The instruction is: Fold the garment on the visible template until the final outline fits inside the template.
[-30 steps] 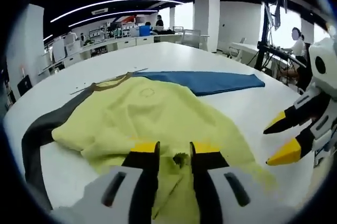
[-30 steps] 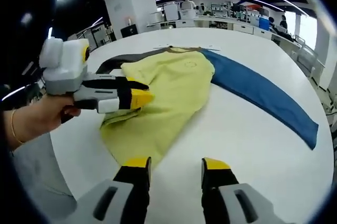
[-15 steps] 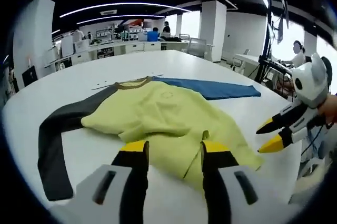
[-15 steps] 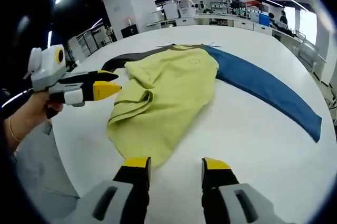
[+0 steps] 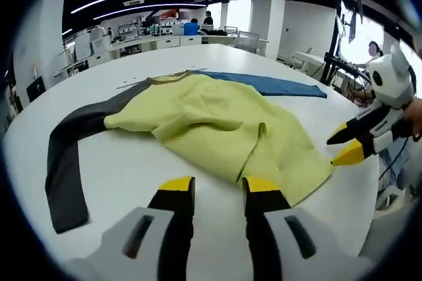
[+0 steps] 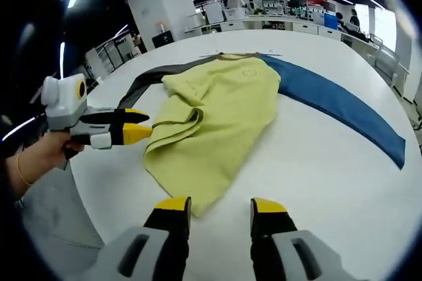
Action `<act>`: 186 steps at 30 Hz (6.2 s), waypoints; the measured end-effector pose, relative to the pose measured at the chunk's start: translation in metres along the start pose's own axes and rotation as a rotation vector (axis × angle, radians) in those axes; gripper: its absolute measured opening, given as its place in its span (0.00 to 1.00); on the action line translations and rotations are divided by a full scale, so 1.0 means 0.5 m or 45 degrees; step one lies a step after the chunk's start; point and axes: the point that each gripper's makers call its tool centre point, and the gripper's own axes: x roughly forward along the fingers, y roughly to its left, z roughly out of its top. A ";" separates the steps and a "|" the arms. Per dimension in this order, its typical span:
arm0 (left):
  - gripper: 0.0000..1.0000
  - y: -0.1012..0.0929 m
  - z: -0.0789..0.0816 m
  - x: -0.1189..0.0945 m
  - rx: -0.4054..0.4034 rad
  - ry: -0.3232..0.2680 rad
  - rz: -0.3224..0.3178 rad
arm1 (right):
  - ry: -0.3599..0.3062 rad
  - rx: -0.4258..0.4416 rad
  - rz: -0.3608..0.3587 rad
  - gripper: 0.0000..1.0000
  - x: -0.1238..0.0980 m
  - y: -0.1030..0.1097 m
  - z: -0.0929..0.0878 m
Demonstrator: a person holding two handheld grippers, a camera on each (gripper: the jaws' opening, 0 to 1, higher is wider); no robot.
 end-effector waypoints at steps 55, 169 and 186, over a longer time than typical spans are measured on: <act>0.00 0.076 -0.007 -0.172 0.053 0.001 0.163 | -0.024 -0.004 -0.119 0.00 -0.058 -0.064 -0.004; 0.20 -0.039 -0.111 -0.146 -0.560 0.162 0.152 | 0.140 0.054 -0.062 0.00 -0.065 -0.095 -0.085; 0.02 -0.003 -0.109 -0.146 -0.619 0.146 0.175 | 0.140 0.055 -0.051 0.00 -0.068 -0.097 -0.086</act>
